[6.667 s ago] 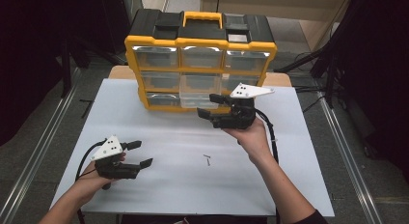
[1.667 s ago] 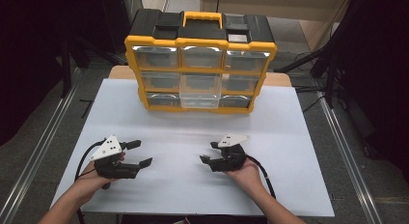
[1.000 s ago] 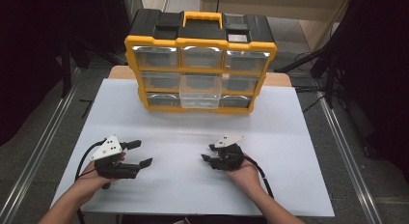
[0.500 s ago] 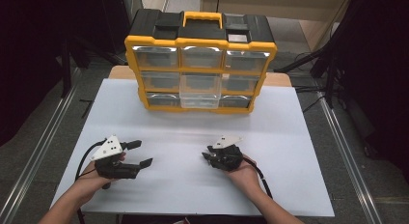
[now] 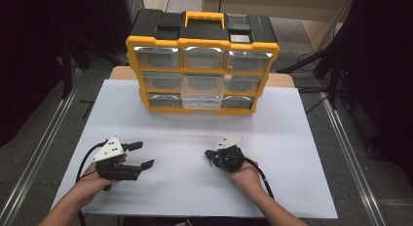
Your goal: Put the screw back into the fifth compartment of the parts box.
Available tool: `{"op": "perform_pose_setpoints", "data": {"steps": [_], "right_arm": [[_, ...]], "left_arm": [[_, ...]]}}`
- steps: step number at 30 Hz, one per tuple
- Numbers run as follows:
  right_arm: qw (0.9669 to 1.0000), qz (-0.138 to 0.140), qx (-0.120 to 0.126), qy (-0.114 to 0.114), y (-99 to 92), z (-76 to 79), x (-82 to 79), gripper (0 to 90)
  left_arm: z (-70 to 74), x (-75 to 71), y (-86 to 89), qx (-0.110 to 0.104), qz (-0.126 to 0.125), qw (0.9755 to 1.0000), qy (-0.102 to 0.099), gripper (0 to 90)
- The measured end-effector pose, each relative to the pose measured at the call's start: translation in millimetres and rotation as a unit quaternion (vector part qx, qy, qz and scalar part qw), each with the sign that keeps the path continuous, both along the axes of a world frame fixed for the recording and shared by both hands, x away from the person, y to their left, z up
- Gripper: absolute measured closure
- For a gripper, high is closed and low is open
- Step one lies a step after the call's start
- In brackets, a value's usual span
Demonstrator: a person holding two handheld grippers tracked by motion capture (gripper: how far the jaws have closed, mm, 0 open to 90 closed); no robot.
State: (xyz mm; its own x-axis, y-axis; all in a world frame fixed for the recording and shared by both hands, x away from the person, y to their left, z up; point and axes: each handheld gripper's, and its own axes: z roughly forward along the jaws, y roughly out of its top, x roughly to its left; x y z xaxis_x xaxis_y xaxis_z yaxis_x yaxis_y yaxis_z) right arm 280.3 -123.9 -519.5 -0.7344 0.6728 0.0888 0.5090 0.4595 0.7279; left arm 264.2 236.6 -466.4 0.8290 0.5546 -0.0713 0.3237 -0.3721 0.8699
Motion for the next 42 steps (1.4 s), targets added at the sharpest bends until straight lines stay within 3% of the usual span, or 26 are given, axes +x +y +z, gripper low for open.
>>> {"op": "perform_pose_setpoints", "data": {"steps": [19, 42], "right_arm": [[0.9996, -0.005, 0.012, 0.023, -1.5, 5.2, 5.2, 88.6], [0.9977, -0.017, 0.066, 0.001, -8.9, 27.8, 6.3, 88.7]], "left_arm": [[0.2, 0.3, 0.8, 0.0, 0.001, 1.0, -0.001, 24.1], [-0.2, 0.3, 0.6, -0.002, 0.0, 1.0, 0.001, 24.1]]}}
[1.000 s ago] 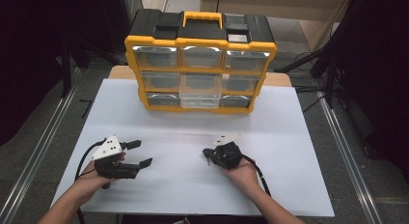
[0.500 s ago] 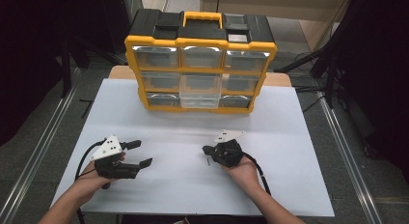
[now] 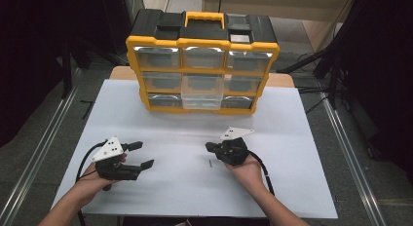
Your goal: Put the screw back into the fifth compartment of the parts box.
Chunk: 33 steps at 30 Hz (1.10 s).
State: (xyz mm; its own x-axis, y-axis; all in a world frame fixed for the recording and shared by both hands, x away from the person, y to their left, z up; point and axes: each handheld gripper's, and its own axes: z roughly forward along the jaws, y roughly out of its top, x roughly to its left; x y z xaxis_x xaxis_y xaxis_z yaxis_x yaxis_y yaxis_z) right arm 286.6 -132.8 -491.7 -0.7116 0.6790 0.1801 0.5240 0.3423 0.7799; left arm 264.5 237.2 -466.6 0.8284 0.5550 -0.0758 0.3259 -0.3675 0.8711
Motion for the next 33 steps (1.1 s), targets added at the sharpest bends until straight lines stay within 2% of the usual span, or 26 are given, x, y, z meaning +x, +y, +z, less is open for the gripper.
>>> {"op": "perform_pose_setpoints", "data": {"steps": [15, 33], "right_arm": [[0.9993, -0.008, 0.034, -0.012, -4.6, 15.0, -1.9, 88.8], [0.9976, -0.014, 0.063, -0.024, -8.0, 29.4, -3.3, 88.8]], "left_arm": [[0.0, 0.1, 0.0, 0.001, -0.001, 1.0, 0.001, 24.1], [0.1, 0.1, 0.1, 0.0, 0.0, 1.0, 0.001, 24.0]]}}
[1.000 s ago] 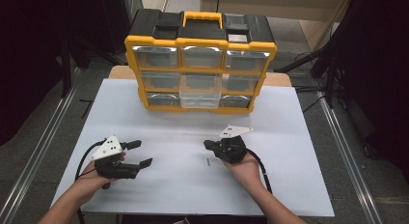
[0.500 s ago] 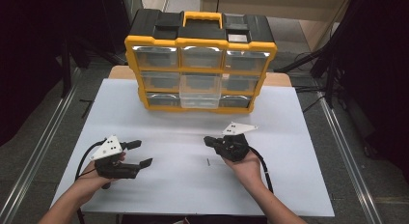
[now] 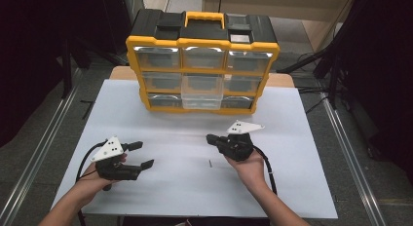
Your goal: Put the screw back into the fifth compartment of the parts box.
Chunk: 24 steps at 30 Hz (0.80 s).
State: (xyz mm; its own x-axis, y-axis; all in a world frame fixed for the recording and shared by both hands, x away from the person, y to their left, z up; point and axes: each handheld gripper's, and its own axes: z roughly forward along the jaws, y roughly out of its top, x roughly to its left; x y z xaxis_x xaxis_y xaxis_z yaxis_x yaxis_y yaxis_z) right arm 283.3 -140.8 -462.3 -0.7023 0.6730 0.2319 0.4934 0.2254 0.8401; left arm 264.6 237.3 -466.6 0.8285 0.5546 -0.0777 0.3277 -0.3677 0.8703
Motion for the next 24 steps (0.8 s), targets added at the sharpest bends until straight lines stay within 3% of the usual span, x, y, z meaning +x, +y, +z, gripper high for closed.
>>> {"op": "perform_pose_setpoints", "data": {"steps": [7, 24], "right_arm": [[0.9999, -0.003, 0.002, -0.012, -2.0, 7.2, 0.5, 88.8], [0.9995, -0.009, 0.027, -0.014, -6.8, 20.5, 3.9, 88.8]], "left_arm": [[-0.2, 0.0, -0.2, 0.0, -0.001, 1.0, -0.001, 24.1], [-0.4, 0.6, 0.1, 0.001, 0.001, 1.0, 0.001, 24.0]]}}
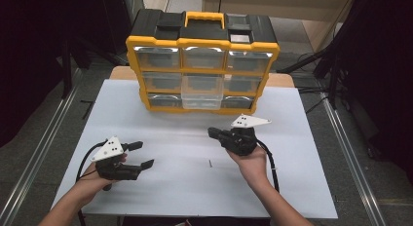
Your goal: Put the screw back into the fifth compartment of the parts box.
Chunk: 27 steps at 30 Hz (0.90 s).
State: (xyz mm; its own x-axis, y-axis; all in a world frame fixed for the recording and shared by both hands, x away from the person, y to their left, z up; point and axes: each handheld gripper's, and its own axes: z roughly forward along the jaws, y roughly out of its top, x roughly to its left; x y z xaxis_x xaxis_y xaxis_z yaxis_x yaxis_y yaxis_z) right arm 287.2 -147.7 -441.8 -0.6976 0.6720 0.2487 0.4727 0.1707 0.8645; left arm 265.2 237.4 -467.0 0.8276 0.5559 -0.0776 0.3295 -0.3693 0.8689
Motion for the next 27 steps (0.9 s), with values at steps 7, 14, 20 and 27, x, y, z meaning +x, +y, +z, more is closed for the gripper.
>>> {"op": "perform_pose_setpoints", "data": {"steps": [7, 14, 20, 27], "right_arm": [[1.0, -0.003, 0.0, -0.003, -1.3, 5.8, 1.4, 88.8], [1.0, -0.006, 0.006, -0.004, -1.9, 13.3, 2.1, 88.8], [0.9999, -0.009, 0.003, -0.008, -1.6, 19.5, 3.2, 88.8], [0.9999, -0.01, 0.004, -0.007, -0.4, 25.2, 5.4, 88.8]], "left_arm": [[-0.2, 0.4, 0.4, -0.001, 0.0, 1.0, -0.001, 24.1], [-0.3, 0.5, 0.5, -0.002, 0.001, 1.0, -0.001, 24.1], [-0.6, 0.5, 0.2, -0.003, 0.003, 1.0, -0.001, 24.1], [-0.3, 0.4, 0.6, -0.002, 0.004, 1.0, 0.0, 24.1]]}}
